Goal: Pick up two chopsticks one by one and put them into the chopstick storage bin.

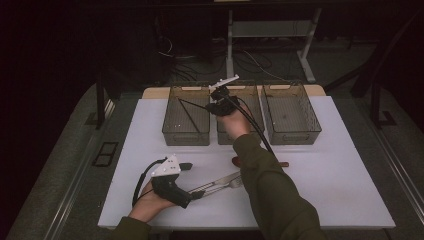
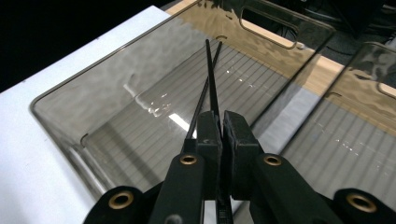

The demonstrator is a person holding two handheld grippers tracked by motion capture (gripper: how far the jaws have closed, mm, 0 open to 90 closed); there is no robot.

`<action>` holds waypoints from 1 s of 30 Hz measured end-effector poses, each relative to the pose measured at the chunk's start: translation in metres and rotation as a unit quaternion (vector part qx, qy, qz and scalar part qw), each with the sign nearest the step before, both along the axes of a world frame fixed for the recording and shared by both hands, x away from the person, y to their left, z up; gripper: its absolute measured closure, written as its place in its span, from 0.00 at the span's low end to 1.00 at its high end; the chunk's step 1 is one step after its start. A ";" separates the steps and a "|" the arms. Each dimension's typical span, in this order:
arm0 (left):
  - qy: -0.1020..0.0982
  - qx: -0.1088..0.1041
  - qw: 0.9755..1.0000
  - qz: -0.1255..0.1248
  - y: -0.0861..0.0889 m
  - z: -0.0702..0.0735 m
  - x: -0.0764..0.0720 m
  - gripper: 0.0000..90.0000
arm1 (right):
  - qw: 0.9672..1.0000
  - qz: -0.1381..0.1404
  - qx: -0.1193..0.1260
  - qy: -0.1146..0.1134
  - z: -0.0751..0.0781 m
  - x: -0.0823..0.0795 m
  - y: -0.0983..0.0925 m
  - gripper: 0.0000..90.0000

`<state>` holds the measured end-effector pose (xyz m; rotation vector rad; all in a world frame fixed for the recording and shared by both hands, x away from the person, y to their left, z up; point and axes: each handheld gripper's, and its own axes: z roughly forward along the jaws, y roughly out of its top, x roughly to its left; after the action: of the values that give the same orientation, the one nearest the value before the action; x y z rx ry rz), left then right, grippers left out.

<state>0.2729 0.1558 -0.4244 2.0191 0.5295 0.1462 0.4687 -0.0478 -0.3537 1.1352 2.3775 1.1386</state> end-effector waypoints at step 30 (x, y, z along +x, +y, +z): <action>0.004 -0.001 1.000 -0.002 0.000 -0.001 0.001 0.00 | 0.999 0.038 -0.003 0.017 -0.006 0.003 0.035 0.66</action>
<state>0.2741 0.1558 -0.4251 2.0193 0.5295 0.1345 0.4716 -0.0128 -0.3598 1.0805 2.4674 1.1448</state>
